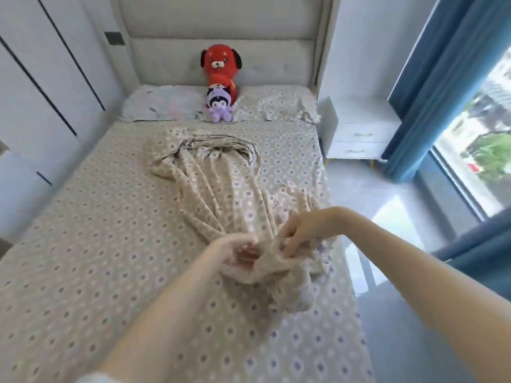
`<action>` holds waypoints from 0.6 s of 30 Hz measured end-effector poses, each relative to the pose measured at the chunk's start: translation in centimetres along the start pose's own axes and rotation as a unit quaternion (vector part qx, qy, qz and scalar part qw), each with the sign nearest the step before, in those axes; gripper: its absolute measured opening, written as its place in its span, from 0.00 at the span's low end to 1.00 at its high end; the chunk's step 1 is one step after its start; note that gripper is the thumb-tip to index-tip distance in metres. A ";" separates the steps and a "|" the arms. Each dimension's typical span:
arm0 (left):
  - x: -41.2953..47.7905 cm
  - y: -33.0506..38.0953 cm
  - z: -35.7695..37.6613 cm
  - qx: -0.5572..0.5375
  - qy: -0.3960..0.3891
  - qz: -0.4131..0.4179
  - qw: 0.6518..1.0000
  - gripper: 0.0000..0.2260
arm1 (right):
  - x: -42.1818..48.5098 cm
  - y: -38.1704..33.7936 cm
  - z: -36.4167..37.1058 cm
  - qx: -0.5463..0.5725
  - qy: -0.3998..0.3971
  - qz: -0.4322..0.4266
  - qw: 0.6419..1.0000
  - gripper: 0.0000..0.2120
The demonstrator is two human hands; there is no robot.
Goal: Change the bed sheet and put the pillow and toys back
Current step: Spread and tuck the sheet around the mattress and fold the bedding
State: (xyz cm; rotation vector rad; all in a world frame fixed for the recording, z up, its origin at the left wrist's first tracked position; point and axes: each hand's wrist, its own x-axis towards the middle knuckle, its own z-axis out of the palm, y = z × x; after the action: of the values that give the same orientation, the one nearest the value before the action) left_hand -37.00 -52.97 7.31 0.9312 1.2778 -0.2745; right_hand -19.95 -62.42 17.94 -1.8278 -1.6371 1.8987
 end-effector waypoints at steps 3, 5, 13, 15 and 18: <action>-0.2 -0.4 -0.8 -0.106 0.017 0.025 0.994 0.14 | 0.7 0.6 0.7 -0.035 0.006 0.035 0.999 0.01; -0.4 -0.8 -2.0 -0.256 0.030 0.055 0.965 0.15 | 1.3 1.1 0.9 -0.084 0.022 0.082 0.993 0.08; -3.9 -1.2 -6.5 -0.422 0.041 0.120 0.898 0.16 | 3.6 -1.1 2.9 -0.222 0.035 0.094 0.970 0.21; -4.4 -1.2 -8.0 -0.398 0.018 0.129 0.908 0.14 | 4.8 -2.0 3.3 -0.264 0.049 0.103 0.958 0.15; -4.4 -1.7 -10.9 -0.341 0.084 0.136 0.926 0.05 | 6.2 -2.8 3.4 -0.195 0.093 0.078 0.973 0.11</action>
State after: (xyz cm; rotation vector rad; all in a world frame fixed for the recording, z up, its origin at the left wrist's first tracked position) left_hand -47.04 -47.56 10.58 0.5194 1.2518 0.4597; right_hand -26.05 -59.29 14.63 -2.2583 -1.9561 1.4694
